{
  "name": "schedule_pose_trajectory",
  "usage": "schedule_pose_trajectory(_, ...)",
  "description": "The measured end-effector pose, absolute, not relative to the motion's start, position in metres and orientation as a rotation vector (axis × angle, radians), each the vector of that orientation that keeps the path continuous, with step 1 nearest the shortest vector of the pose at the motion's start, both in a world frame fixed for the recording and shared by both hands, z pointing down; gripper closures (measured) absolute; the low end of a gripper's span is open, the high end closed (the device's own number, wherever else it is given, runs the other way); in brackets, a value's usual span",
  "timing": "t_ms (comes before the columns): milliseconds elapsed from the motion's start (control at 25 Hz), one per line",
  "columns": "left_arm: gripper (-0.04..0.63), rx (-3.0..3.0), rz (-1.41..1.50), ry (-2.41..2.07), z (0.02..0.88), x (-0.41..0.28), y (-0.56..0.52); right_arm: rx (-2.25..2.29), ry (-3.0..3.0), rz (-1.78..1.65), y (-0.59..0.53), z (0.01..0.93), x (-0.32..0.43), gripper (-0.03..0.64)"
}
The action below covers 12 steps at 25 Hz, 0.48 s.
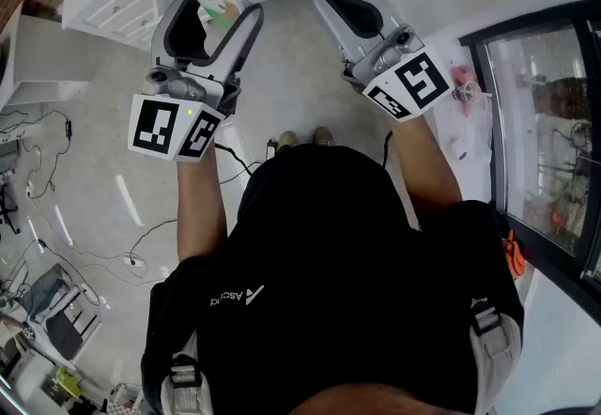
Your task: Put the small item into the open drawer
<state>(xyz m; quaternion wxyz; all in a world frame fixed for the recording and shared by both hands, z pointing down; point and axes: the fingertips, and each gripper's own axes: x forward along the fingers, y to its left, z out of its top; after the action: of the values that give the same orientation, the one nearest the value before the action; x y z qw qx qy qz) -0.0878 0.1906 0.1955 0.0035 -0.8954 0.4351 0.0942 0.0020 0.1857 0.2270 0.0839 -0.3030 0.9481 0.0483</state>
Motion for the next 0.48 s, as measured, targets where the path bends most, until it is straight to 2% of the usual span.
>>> schedule_pose_trajectory(480,0.255,-2.808,0.297,1.369,0.2034,-0.0925,0.1886,-0.93,2.807,0.141,0.1819,0.2298,0.0069,0.615)
